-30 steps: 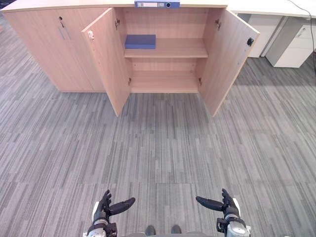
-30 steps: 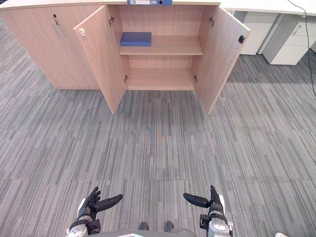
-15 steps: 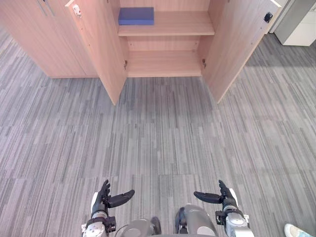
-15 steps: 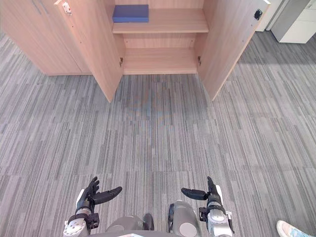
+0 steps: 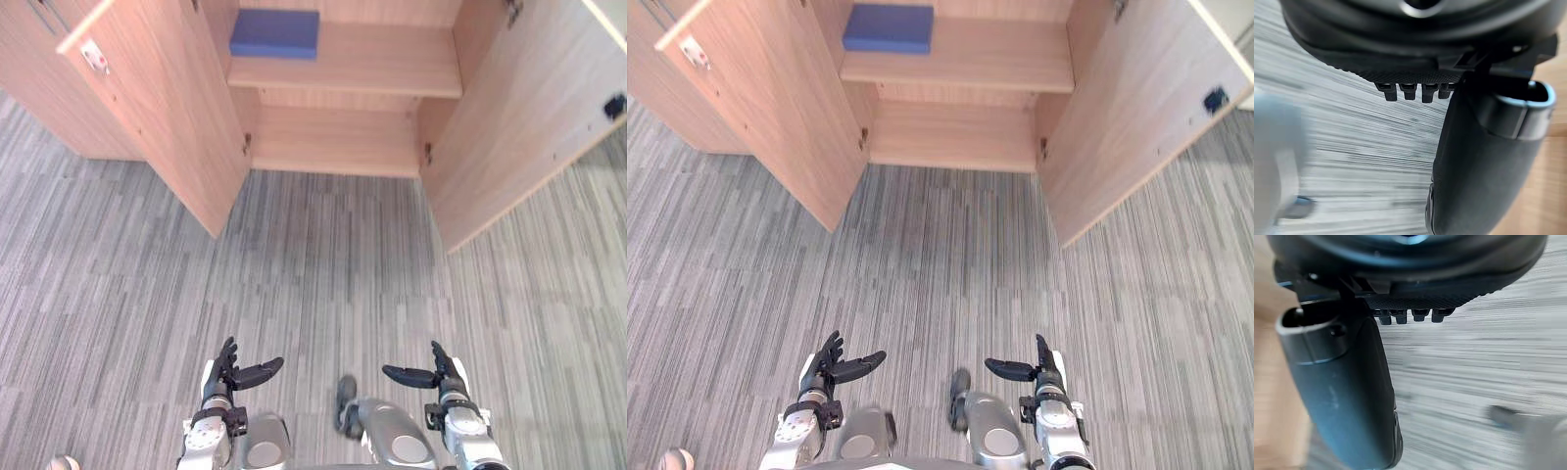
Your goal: Walk over to the cabinet, pick up the folder, carry it to the office cabinet, place the folder inside the office cabinet, then close the office cabinet door
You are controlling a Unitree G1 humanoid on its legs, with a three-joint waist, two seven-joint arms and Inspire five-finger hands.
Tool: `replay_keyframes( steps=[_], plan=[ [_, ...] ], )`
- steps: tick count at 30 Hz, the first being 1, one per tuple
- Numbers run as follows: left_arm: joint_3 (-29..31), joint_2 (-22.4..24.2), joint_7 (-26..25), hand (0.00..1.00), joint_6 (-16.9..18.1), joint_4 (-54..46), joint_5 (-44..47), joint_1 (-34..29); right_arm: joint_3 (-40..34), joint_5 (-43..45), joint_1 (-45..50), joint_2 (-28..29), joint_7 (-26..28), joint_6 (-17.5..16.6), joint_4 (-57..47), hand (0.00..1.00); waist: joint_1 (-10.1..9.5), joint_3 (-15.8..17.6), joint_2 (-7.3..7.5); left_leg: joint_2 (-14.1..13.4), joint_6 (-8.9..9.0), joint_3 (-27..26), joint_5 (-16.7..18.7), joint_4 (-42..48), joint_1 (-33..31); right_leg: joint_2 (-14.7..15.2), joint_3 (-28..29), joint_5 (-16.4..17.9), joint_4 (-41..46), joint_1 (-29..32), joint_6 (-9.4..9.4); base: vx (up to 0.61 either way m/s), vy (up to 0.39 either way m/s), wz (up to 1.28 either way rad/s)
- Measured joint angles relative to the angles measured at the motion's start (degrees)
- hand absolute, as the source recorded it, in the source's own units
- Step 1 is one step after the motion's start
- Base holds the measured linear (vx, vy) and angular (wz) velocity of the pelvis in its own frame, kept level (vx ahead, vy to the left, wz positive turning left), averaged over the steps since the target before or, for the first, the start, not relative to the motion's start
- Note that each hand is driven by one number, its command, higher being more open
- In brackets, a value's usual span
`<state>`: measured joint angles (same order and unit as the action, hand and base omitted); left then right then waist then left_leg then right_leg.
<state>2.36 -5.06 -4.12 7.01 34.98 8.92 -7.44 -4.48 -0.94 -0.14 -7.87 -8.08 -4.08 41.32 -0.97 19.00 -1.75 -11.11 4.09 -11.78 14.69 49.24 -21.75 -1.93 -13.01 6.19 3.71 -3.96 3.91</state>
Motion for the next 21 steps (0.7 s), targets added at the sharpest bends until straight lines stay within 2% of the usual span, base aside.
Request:
replay_keyframes(
  steps=[1, 2, 3, 4, 5, 6, 7, 8, 9, 10, 11, 12, 13, 14, 15, 16, 17, 18, 19, 20, 21],
  plan=[
    [0.12, -0.01, 0.07, 1.00, 0.00, -0.11, 0.00, 0.03, -0.14, 0.20, -0.66, -0.04, 0.04, -0.06, 0.11, 1.00, -0.44, 0.06, -0.02, 1.05, 0.05, 0.50, -0.24, -6.36, -1.16, 0.11, 0.86, 0.29, -0.87, -0.99, -0.50, 0.54, 0.030, -0.63],
    [0.55, 0.00, 0.13, 1.00, -0.06, -0.05, 0.01, 0.00, -0.76, 0.90, -1.91, 0.26, -0.03, -0.02, 1.03, 1.00, -1.16, 0.11, 0.08, 3.21, 0.04, 2.49, -2.87, -20.22, -2.16, 0.60, 2.35, 1.29, -1.98, -3.07, -1.51, 0.57, 0.107, -0.68],
    [0.56, 0.06, 0.21, 1.00, -0.15, 0.37, 0.02, -0.09, -1.80, 1.29, -1.95, 0.51, -0.22, 0.00, 1.58, 1.00, -2.12, 0.14, 0.20, 5.21, -0.34, 4.79, -9.89, -31.78, -1.69, 1.45, 3.78, 2.94, -2.84, -5.66, -2.89, 0.60, 0.141, -0.71],
    [0.55, 0.10, 0.19, 1.00, -0.24, 0.54, 0.02, -0.22, -2.02, 1.34, -1.81, 0.52, -0.52, 0.04, 2.04, 1.00, -2.70, 0.02, 0.47, 6.09, -0.06, 5.08, -13.96, -34.02, -1.01, 1.95, 4.89, 3.67, -2.96, -6.64, -3.75, 0.63, 0.195, -0.66],
    [0.62, -0.17, 0.05, 1.00, -0.23, 0.59, 0.02, -0.58, -1.98, 1.33, -1.51, 0.78, -0.88, 0.06, 2.80, 1.00, -2.99, -0.62, 1.66, 7.78, -4.24, 4.94, -19.40, -34.90, 0.37, 3.42, 6.27, 4.60, -3.02, -7.91, -5.22, 0.64, 0.205, -0.18],
    [0.67, -0.67, -0.19, 1.00, -0.24, 0.82, -0.01, 0.28, -2.00, 1.33, -1.31, 1.10, -0.89, 0.17, 3.03, 1.00, -1.87, -1.24, 3.45, 9.92, -5.85, 4.63, -18.42, -34.63, 0.38, 6.23, 6.22, 4.47, -2.64, -7.79, -5.98, 0.64, 0.208, 0.05],
    [0.71, -0.70, -0.28, 1.00, -0.24, 0.85, -0.05, 0.83, -2.09, 1.33, -1.35, 1.18, -0.90, 0.20, 3.22, 1.00, -1.47, -1.29, 3.80, 10.47, -6.84, 4.29, -17.24, -33.42, 0.25, 6.92, 6.72, 4.17, -1.71, -7.69, -6.49, 0.73, 0.229, 0.14],
    [0.90, -0.64, -0.34, 1.00, -0.26, 0.84, -0.07, 1.10, -2.22, 1.33, -1.42, 1.53, -0.80, 0.32, 3.66, 1.00, -1.53, -1.33, 3.84, 10.22, -6.97, 3.29, -13.83, -30.06, 0.83, 7.51, 8.10, 3.79, 3.55, -6.62, -7.18, 0.70, 0.222, -0.27],
    [1.44, -0.69, -0.38, 1.00, -0.27, 0.86, -0.06, 0.44, -2.23, 1.33, -1.23, 2.44, -0.66, 0.34, 4.22, 1.00, -1.41, -1.36, 3.95, 10.18, -7.48, 2.68, -10.65, -29.07, 4.19, 7.90, 8.14, 3.26, 12.61, -4.89, -8.06, 0.57, 0.177, -0.38],
    [1.59, -0.69, -0.38, 1.00, -0.27, 0.88, -0.04, 0.02, -2.28, 1.33, -0.94, 2.86, -0.67, 0.36, 4.33, 1.00, -1.18, -1.38, 3.91, 10.20, -7.35, 2.62, -9.21, -29.59, 6.62, 8.36, 7.77, 2.40, 18.95, -3.30, -9.45, 0.53, 0.162, -0.38],
    [1.52, -1.13, -0.38, 1.00, -0.25, 0.94, -0.03, -0.49, -2.12, 1.33, -0.16, 3.74, -0.67, 0.36, 4.30, 1.00, -0.69, -1.47, 4.03, 10.39, -7.15, 2.45, -6.83, -31.98, 11.82, 10.13, 7.31, -1.62, 35.04, 2.47, -12.93, 0.50, 0.108, -0.10],
    [0.61, -2.10, -0.56, 1.00, -0.30, 1.37, 0.00, -0.33, -1.21, 1.34, 0.63, 4.25, -0.51, 0.44, 4.28, 1.00, 0.27, -1.63, 4.22, 10.85, -7.72, 2.85, -5.66, -34.65, 17.09, 11.59, 6.14, 2.50, 48.34, 8.87, -9.21, 0.59, 0.112, -0.02],
    [0.41, -2.26, -0.60, 1.00, -0.29, 1.37, 0.00, -0.37, -1.01, 1.34, 0.68, 4.30, -0.47, 0.44, 4.26, 1.00, 0.47, -1.68, 4.13, 10.85, -7.74, 2.96, -5.58, -35.35, 18.21, 11.81, 5.63, 3.43, 49.52, 10.06, -8.52, 0.47, 0.020, 0.15],
    [0.07, -2.76, -0.68, 1.00, -0.22, 1.42, 0.00, -0.33, 0.05, 1.33, 0.91, 4.42, -0.42, 0.44, 4.12, 1.00, 0.94, -1.67, 3.92, 10.53, -7.75, 3.23, -5.54, -38.33, 22.06, 11.99, 2.84, 6.35, 50.16, 13.83, -6.85, 0.37, -0.011, 0.09],
    [0.08, -2.95, -0.67, 1.00, -0.22, 1.53, 0.02, -0.16, 0.48, 1.33, 0.93, 4.42, -0.34, 0.45, 4.12, 1.00, 1.25, -1.58, 3.78, 10.13, -7.72, 3.33, -5.53, -39.26, 23.36, 11.79, 1.57, 7.47, 48.71, 15.02, -6.35, 0.46, -0.056, 0.14],
    [0.35, -3.28, -0.69, 1.00, -0.22, 1.61, 0.04, 0.10, 1.12, 1.30, 0.86, 4.48, 0.11, 0.48, 4.18, 1.00, 1.77, -1.43, 3.48, 8.77, -7.60, 3.40, -5.46, -40.64, 26.02, 10.57, -1.57, 9.37, 41.68, 18.15, -5.59, 0.45, -0.110, 0.16],
    [0.71, -3.49, -0.78, 1.00, -0.22, 1.71, 0.05, 0.23, 1.32, 1.30, 0.74, 4.45, 0.23, 0.47, 4.18, 1.00, 1.99, -1.41, 3.29, 7.53, -7.30, 3.39, -5.28, -40.84, 27.39, 8.99, -2.92, 9.08, 31.90, 20.49, -5.83, 0.45, -0.126, 0.17],
    [0.79, -3.55, -0.80, 1.00, -0.22, 1.69, 0.04, 0.21, 1.32, 1.30, 0.72, 4.39, 0.23, 0.47, 4.15, 1.00, 2.03, -1.46, 3.22, 6.94, -6.69, 3.42, -4.93, -40.84, 28.06, 8.05, -2.93, 7.64, 26.17, 21.07, -6.05, 0.46, -0.163, 0.23],
    [0.89, -3.87, -0.79, 1.00, -0.23, 1.80, 0.03, -0.03, 1.31, 1.29, 1.24, 4.18, 0.14, 0.46, 4.01, 1.00, 2.08, -1.89, 3.78, 6.48, -4.11, 3.42, -3.35, -40.84, 29.97, 6.25, -1.82, 1.14, 13.10, 20.95, -5.94, 0.49, -0.185, 0.31],
    [0.91, -4.30, -0.73, 1.00, -0.24, 1.83, 0.01, -0.62, 1.31, 1.23, 2.63, 3.99, 0.12, 0.46, 4.00, 1.00, 2.08, -2.65, 4.90, 7.46, -1.20, 3.76, -1.40, -40.76, 31.41, 5.97, 0.98, -8.44, 6.16, 20.73, -5.23, 0.60, -0.249, 0.33],
    [1.30, -2.28, -0.83, 1.00, -0.41, 3.82, -0.05, 0.06, 1.24, 1.23, 2.53, 2.16, 0.17, 0.71, 5.04, 1.00, 1.73, -3.08, 2.39, 5.23, 0.17, 4.37, 1.10, -40.17, 33.31, 4.36, 1.75, -13.13, 9.85, 21.07, -2.26, 0.56, -0.220, 0.27]
  ],
)
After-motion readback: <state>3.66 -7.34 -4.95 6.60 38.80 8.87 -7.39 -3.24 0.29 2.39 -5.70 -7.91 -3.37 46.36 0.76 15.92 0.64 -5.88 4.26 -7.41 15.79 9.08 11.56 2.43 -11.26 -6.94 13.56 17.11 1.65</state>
